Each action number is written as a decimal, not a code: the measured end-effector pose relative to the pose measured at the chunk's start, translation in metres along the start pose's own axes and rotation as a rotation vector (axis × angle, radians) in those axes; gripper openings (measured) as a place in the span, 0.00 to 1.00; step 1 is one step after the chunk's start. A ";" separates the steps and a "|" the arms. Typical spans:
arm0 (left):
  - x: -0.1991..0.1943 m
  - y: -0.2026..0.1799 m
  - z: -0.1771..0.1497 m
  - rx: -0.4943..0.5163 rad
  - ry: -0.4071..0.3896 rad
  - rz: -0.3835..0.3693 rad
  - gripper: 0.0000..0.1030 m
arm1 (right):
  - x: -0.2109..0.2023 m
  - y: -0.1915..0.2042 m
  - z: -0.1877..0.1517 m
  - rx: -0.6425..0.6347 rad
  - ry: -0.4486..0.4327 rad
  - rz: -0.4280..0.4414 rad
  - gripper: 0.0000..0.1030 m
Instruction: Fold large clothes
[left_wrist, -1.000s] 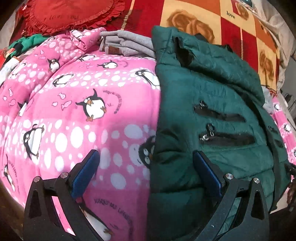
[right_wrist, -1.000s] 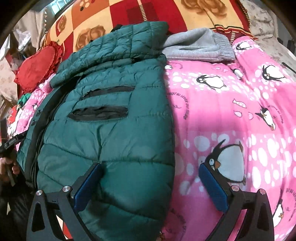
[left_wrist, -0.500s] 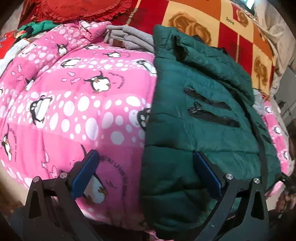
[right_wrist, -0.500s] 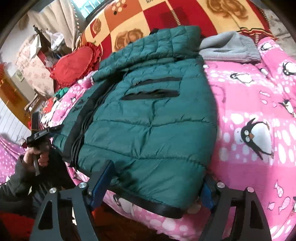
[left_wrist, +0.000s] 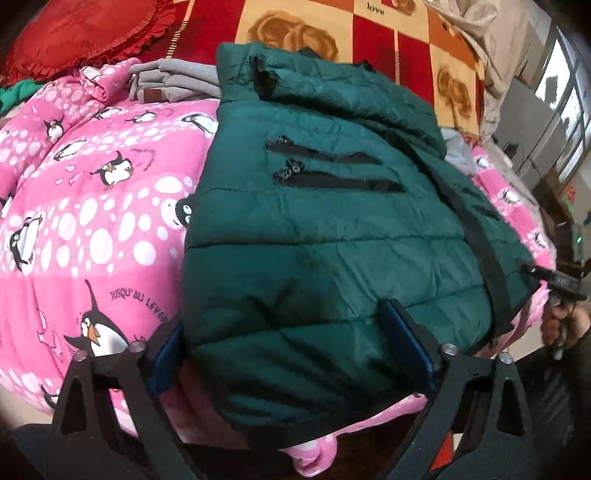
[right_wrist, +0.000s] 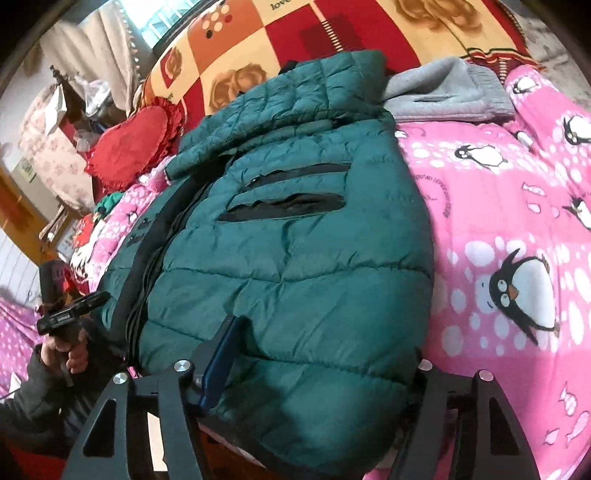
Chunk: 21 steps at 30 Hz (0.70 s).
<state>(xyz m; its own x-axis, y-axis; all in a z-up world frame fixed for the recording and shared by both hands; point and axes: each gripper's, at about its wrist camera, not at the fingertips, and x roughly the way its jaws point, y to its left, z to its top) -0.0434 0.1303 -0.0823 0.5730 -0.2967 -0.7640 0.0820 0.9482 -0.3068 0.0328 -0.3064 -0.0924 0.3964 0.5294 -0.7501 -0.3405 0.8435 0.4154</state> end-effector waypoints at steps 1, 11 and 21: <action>-0.002 0.004 0.001 -0.021 -0.007 -0.023 0.83 | 0.000 0.000 -0.001 0.005 -0.003 0.001 0.67; 0.000 0.043 0.005 -0.255 0.010 -0.191 0.54 | 0.002 0.008 -0.003 -0.019 -0.001 -0.012 0.79; 0.005 0.024 0.008 -0.188 0.044 -0.214 0.57 | -0.004 0.012 -0.003 -0.049 -0.037 0.002 0.73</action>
<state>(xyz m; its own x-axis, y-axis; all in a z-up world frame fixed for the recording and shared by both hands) -0.0317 0.1530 -0.0888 0.5228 -0.4964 -0.6931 0.0427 0.8272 -0.5603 0.0247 -0.2984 -0.0862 0.4269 0.5350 -0.7291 -0.3826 0.8374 0.3905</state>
